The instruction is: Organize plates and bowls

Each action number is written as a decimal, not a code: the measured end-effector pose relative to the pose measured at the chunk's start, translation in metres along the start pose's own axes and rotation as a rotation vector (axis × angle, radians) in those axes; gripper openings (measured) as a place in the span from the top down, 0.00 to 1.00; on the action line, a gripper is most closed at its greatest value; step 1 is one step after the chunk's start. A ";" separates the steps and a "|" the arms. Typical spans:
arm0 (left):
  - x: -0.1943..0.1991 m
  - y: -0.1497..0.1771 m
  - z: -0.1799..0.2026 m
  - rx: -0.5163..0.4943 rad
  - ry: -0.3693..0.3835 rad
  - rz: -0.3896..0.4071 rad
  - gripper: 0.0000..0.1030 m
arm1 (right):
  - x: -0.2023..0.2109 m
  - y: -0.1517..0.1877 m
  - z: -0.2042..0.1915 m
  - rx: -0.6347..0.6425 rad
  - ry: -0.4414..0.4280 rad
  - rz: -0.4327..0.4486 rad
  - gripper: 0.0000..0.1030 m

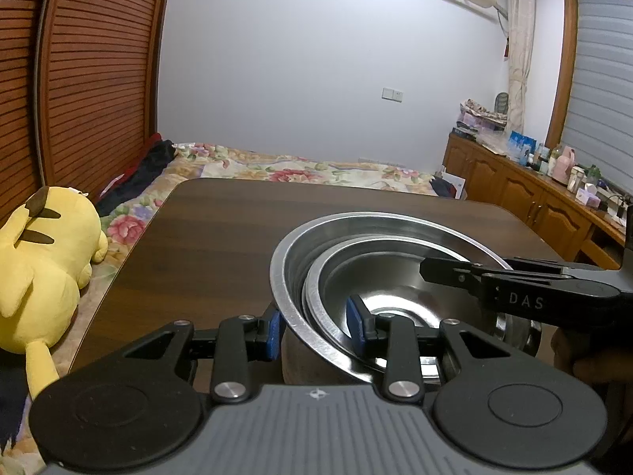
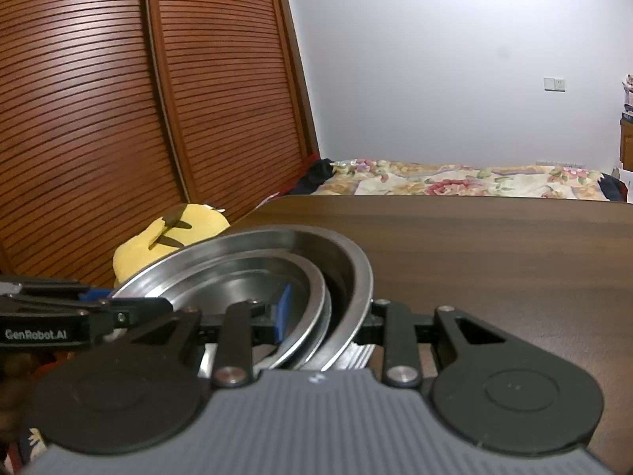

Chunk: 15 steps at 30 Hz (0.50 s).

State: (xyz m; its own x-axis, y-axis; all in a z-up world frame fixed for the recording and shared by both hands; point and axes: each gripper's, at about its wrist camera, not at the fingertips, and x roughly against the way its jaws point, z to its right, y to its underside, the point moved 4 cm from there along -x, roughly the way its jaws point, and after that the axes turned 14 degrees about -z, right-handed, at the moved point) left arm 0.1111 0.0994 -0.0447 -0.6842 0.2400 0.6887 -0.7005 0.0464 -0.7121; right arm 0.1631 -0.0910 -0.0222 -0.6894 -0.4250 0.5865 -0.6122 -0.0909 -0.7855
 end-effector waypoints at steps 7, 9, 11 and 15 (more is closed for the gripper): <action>-0.004 0.002 0.002 0.002 -0.012 -0.009 0.66 | -0.007 0.000 -0.002 0.005 0.006 -0.005 0.69; -0.005 0.003 0.002 -0.001 -0.016 -0.008 0.66 | -0.009 0.000 -0.001 0.005 0.006 -0.007 0.69; -0.007 0.004 0.002 -0.005 -0.022 -0.008 0.66 | -0.009 0.001 0.000 0.006 0.003 -0.007 0.69; -0.007 0.003 0.004 -0.005 -0.024 0.003 0.66 | -0.012 0.003 -0.001 0.019 0.005 -0.012 0.69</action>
State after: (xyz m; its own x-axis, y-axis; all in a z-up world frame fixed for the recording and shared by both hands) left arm 0.1128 0.0940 -0.0516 -0.6910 0.2163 0.6898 -0.6975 0.0511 -0.7148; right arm 0.1690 -0.0856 -0.0315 -0.6844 -0.4191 0.5967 -0.6127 -0.1130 -0.7822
